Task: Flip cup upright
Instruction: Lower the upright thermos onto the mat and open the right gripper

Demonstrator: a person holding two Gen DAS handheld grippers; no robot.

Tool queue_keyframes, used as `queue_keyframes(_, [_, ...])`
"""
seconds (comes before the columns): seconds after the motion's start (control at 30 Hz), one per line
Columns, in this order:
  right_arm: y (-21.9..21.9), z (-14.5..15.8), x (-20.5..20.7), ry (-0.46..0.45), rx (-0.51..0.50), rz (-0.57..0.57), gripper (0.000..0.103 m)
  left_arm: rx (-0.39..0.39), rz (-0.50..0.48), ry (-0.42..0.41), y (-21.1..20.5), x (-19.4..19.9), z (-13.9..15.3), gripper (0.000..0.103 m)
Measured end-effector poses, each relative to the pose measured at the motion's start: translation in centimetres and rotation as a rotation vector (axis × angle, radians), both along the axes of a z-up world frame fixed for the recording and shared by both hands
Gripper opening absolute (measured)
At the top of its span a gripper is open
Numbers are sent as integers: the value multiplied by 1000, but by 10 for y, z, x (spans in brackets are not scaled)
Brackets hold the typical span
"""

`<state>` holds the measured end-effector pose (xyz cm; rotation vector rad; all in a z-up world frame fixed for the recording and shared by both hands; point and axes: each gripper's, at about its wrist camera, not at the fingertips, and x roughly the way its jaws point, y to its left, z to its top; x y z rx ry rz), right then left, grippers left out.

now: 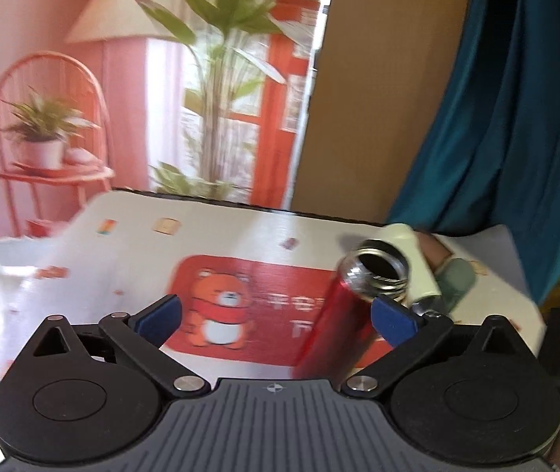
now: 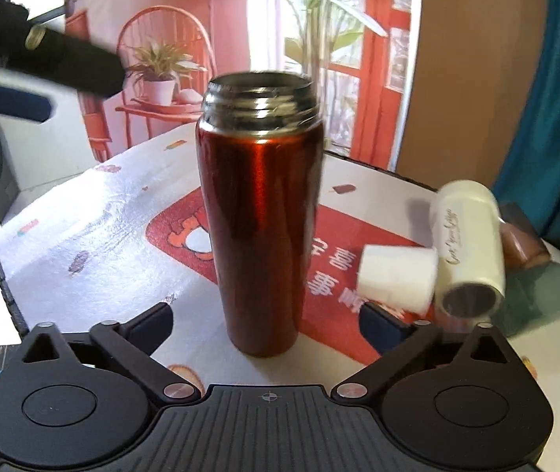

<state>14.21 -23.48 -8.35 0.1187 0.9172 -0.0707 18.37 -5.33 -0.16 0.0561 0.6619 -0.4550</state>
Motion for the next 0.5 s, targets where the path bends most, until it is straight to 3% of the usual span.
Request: queue_keyframes(0.5, [-5,74,-54,40,19,-201,103,155,159,11,31,-52,21,103])
